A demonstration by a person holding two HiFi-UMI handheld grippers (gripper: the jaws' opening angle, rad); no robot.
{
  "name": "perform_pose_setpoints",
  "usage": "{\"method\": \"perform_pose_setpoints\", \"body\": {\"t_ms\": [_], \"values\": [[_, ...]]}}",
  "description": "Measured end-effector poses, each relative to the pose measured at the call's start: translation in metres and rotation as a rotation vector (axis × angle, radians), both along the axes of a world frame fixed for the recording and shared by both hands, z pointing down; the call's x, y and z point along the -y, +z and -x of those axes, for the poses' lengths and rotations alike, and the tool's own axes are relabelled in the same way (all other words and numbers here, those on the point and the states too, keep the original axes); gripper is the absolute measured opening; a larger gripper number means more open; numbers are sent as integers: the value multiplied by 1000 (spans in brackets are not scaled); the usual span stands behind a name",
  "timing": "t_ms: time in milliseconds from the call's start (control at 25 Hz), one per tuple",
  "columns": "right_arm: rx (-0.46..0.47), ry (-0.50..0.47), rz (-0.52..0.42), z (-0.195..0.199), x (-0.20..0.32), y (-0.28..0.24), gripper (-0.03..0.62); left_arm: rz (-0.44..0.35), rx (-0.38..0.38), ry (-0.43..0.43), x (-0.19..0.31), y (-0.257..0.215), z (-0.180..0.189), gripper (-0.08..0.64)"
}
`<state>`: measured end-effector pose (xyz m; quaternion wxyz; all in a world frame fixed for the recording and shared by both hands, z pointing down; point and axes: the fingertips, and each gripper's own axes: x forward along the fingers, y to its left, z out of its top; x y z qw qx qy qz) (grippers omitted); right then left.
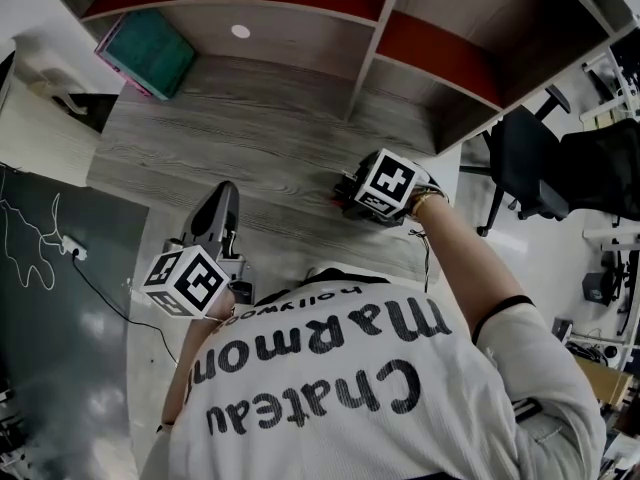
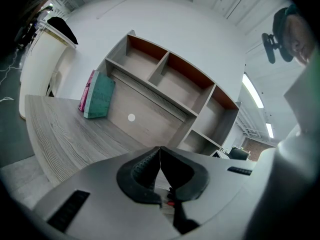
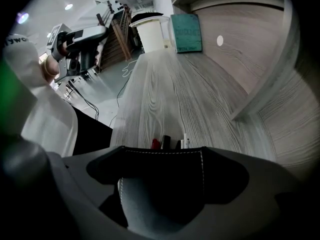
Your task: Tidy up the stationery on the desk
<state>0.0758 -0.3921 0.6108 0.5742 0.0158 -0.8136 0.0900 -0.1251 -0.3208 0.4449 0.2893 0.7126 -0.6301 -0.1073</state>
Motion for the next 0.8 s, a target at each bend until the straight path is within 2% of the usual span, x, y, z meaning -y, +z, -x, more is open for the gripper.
{"method": "perform_pose_setpoints", "body": {"t_ms": [640, 800], "values": [[130, 149, -42, -6, 17, -15, 457, -7, 4, 17, 7, -2, -10, 15], [187, 222, -62, -9, 25, -21, 457, -6, 8, 34, 11, -2, -15, 15]]}}
